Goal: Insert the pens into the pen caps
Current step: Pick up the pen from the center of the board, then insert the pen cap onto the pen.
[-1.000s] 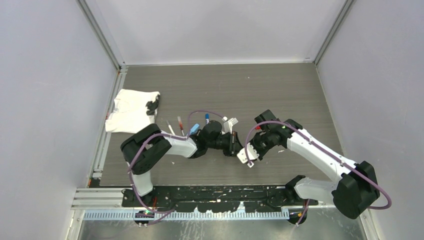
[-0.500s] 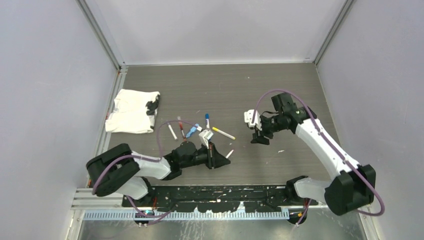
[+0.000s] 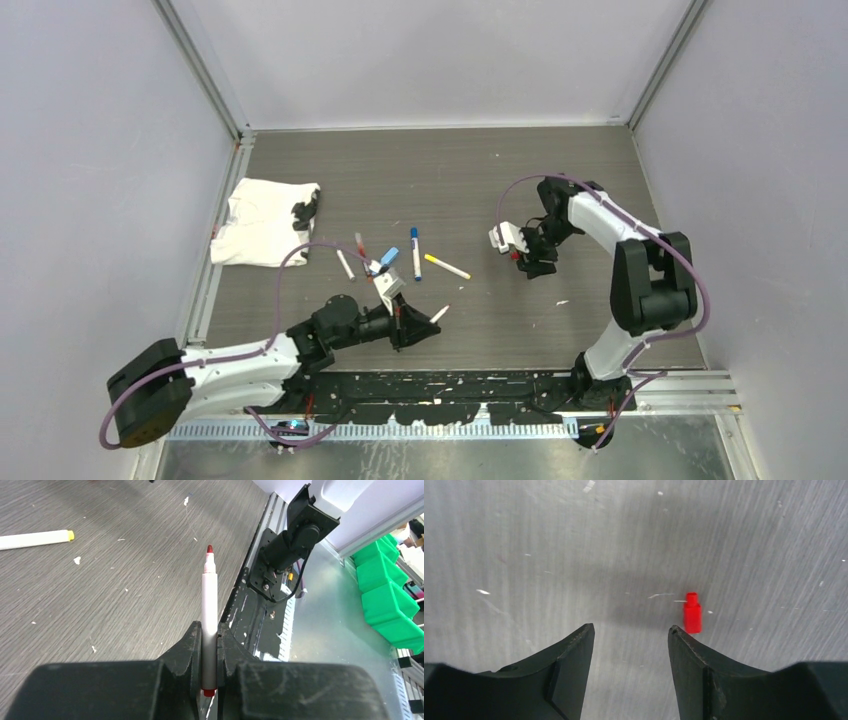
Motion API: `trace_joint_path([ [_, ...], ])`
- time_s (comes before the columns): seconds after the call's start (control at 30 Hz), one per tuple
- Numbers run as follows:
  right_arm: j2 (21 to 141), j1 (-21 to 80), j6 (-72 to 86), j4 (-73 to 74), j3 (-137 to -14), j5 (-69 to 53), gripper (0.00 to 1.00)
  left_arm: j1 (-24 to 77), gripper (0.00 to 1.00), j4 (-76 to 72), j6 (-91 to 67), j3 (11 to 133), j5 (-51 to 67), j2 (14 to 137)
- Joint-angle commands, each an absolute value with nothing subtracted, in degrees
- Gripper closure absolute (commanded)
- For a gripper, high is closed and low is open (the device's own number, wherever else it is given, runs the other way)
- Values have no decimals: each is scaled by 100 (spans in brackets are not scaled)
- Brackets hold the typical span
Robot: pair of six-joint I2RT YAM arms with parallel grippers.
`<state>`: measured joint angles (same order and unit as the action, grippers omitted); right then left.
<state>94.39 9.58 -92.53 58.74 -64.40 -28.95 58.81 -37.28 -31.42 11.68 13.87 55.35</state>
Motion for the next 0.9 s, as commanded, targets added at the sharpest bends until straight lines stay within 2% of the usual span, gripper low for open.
trace_joint_path([
  [0.0,9946,942,-9340,5390,-6900,-2440,38,5875,99,-3217,-2917,1035,1211,4955],
  [0.6,10616,945,-8824,4838,-7067,-2414,43,5873,99,-3255,-2972,1011,1110,5037],
  [0.77,10700,990,-8837,4860,-7066,-2469,47,5873,99,-3290,-3028,1013,1088,5064],
  [0.87,10767,1062,-8846,4904,-7111,-2450,53,5878,99,-3319,-3076,1011,1081,5078],
])
